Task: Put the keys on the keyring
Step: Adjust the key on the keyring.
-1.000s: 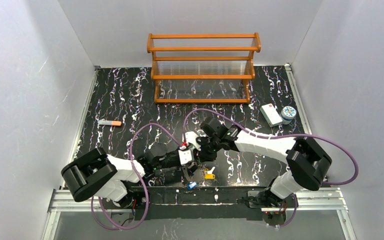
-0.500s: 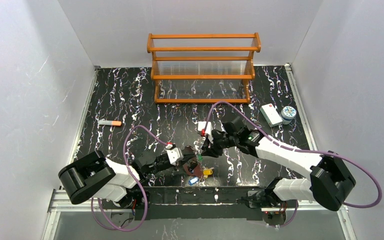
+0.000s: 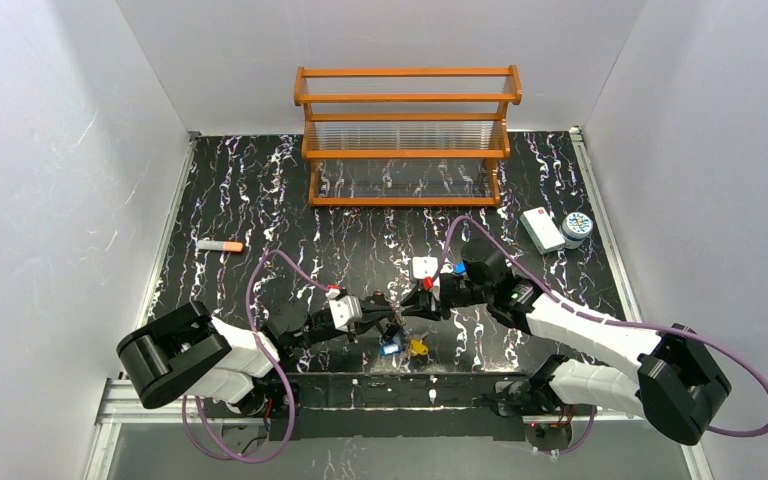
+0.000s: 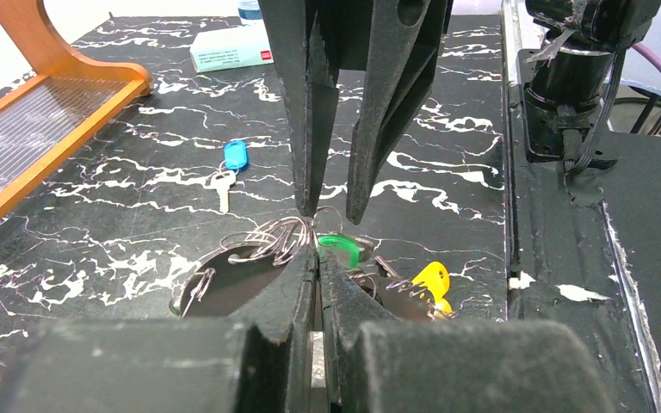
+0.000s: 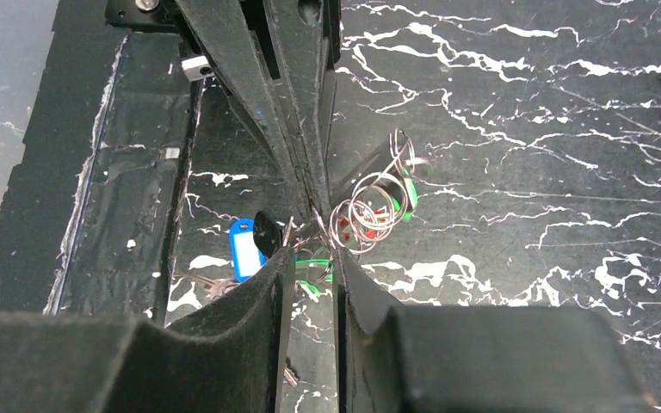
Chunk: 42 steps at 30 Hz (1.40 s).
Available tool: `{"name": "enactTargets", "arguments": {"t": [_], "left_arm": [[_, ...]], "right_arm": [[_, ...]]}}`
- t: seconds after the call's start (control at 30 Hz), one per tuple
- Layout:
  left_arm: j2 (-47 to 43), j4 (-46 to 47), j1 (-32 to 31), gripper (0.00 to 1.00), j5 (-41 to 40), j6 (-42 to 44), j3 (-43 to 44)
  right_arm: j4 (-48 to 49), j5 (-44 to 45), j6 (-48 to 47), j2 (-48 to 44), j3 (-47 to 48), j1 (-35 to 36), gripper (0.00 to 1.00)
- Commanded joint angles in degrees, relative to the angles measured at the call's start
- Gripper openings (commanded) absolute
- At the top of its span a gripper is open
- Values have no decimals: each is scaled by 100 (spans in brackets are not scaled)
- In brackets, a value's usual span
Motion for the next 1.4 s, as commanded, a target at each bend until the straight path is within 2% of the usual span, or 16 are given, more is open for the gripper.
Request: {"name": "enactTargets", "arguments": {"t": [0.0,0.37,0.57,0.8,1.1,1.37], "left_arm": [[-160,437,-19,0,34,-21,-37],[-196,437,-20,0,24,-36,-19],[-189,437,-13,0,-2,-12,-3],[-169,438,-15,0,2,-11,7],[-178,436,-13,0,30,-12,-10],[-148,436,-13,0,51,-7,20]], "right_arm": [[523,-239,-137,-97,-97,-3,29],[410,297,-81,146,-157,-3,29],[404,616,76,195,-258,-3,25],[679,728,330,-8,-457,-48,29],[1451,76,1129,-401,-822,-495,39],[2064,-651,2172,-4,-709,-796,45]]}}
